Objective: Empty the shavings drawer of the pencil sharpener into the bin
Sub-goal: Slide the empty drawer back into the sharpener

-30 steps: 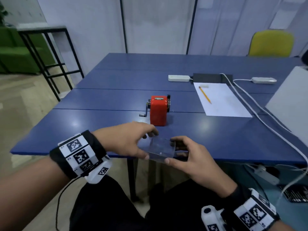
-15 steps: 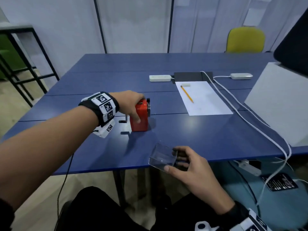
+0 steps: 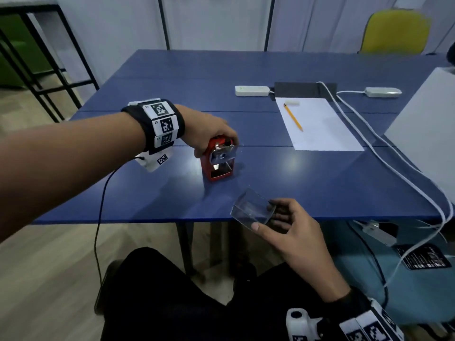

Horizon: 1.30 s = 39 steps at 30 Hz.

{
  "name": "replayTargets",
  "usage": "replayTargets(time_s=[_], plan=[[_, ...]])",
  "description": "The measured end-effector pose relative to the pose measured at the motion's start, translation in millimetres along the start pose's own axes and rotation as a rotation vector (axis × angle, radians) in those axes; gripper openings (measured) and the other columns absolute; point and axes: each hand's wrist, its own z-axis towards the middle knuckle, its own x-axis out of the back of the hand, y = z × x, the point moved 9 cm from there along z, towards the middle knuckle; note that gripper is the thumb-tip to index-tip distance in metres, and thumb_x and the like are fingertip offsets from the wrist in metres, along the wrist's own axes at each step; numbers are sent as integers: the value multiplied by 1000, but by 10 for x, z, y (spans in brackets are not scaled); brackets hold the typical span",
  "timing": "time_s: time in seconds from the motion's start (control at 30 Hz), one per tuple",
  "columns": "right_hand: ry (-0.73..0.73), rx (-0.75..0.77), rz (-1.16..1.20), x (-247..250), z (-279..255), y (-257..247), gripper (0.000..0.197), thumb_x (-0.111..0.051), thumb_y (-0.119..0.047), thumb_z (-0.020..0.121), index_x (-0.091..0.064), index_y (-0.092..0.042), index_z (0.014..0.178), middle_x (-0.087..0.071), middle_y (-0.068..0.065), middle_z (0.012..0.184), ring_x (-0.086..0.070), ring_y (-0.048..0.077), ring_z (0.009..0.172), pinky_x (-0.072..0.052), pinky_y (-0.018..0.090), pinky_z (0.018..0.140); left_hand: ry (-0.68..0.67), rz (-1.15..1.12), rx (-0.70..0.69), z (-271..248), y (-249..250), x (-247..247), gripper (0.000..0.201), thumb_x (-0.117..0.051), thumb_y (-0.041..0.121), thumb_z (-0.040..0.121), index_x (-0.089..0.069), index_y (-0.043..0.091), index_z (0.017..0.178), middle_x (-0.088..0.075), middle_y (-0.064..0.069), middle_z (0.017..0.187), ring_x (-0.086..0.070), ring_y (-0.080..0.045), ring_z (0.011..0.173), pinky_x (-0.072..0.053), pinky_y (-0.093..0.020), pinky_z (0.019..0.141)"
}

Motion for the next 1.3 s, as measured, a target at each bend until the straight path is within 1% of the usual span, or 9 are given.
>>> replayTargets(time_s=[0.07, 0.2, 0.3, 0.5, 0.6, 0.73, 0.83, 0.97, 1.3], plan=[[32, 5, -1, -24, -43, -22, 66, -97, -41, 76, -63, -30, 132, -71, -14, 126, -71, 4, 113, -63, 31, 99, -8, 0, -18, -40, 2, -33, 93, -84, -2, 67, -51, 53, 135, -50, 8, 136, -58, -27, 120, -58, -55, 96], [107, 40, -75, -101, -98, -167, 57, -98, -45, 73, -61, -38, 115, -72, -17, 112, -71, -5, 99, -60, 13, 79, -16, 1, -28, -105, 13, -75, 90, -85, -1, 70, -52, 46, 139, -49, 6, 138, -57, -27, 120, -59, -55, 96], [157, 67, -134, -190, -69, -306, 56, -98, -51, 70, -60, -38, 108, -71, -19, 103, -71, -8, 90, -57, 8, 71, -30, -10, -39, -128, 45, -111, 91, -89, 0, 69, -53, 42, 141, -50, 2, 137, -58, -28, 119, -57, -54, 96], [182, 84, -248, -373, 94, -451, 59, -95, -62, 68, -57, -32, 103, -69, -15, 97, -67, 0, 87, -53, 17, 70, -24, -19, -59, -124, 100, -204, 93, -88, -3, 65, -52, 42, 138, -44, 4, 132, -56, -31, 117, -57, -57, 96], [184, 85, -284, -433, 188, -484, 62, -93, -65, 68, -58, -30, 105, -70, -11, 97, -69, 8, 89, -58, 28, 76, -34, -19, -56, -136, 108, -218, 94, -87, -6, 67, -50, 41, 140, -43, 1, 137, -56, -33, 119, -57, -59, 97], [184, 89, -305, -448, 286, -522, 64, -92, -66, 69, -58, -28, 107, -70, -8, 99, -69, 11, 91, -65, 40, 83, -30, -27, -57, -147, 92, -220, 93, -85, -7, 68, -50, 41, 139, -43, 4, 136, -56, -33, 120, -56, -59, 97], [193, 91, -315, -441, 334, -536, 64, -92, -67, 69, -57, -28, 105, -68, -9, 97, -68, 11, 89, -65, 40, 82, -26, -39, -63, -137, 80, -221, 92, -85, -8, 67, -51, 43, 136, -41, 8, 133, -57, -32, 119, -56, -59, 96], [182, 88, -328, -496, 348, -502, 65, -90, -70, 69, -57, -29, 106, -68, -10, 98, -68, 10, 89, -65, 39, 82, -31, -40, -71, -112, 69, -240, 91, -85, -5, 68, -49, 48, 132, -42, 7, 136, -58, -34, 119, -58, -60, 94], [169, 70, -322, -554, 364, -468, 63, -91, -67, 71, -55, -29, 107, -69, -8, 102, -68, 12, 94, -65, 40, 85, -19, -40, -76, -111, 72, -241, 91, -85, -4, 68, -48, 47, 132, -41, 6, 134, -57, -34, 117, -58, -60, 93]])
